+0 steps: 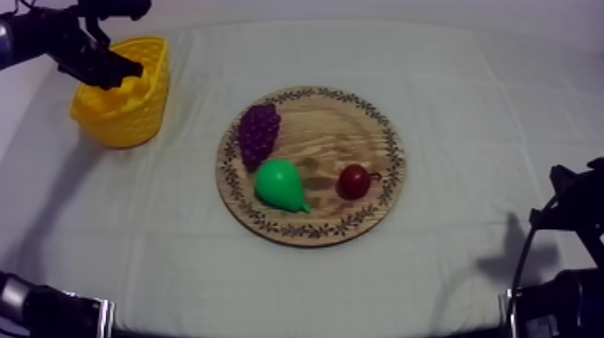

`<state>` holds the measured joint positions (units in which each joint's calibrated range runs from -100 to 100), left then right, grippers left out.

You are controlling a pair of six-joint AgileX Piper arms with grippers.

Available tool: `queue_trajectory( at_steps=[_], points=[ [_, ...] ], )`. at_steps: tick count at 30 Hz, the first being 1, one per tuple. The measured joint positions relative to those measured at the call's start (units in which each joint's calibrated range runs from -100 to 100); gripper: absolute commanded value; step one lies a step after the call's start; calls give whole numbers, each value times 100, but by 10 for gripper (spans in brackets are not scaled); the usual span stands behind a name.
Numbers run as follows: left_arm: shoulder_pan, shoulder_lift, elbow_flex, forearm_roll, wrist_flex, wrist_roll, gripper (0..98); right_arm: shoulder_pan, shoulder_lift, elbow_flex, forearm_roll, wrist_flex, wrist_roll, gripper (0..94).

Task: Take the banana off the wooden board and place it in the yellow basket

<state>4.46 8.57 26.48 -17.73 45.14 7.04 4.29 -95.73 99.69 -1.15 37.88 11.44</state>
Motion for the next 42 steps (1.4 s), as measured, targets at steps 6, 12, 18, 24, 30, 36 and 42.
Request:
queue_trajectory(
  at_steps=[6,12,18,24,30,36,42],
  points=[
    [42,-1198,1199,-81,-884,246,3,0,0,0,0,0,0,3],
    [-49,-2666,2544,-87,-1711,468,2,0,0,0,0,0,0,3],
    [-350,-4057,3941,-69,-2571,642,2,0,0,0,0,0,0,3],
    [-613,-5619,5399,-52,-3034,714,2,0,0,0,0,0,0,3],
    [-704,-7314,6639,270,-2779,588,2,0,0,0,0,0,0,3],
    [-779,-8843,7272,1057,-2061,-75,2,0,0,0,0,0,0,3],
    [-723,-9931,7303,1501,-1383,-806,2,0,0,0,0,0,0,3]
  ],
)
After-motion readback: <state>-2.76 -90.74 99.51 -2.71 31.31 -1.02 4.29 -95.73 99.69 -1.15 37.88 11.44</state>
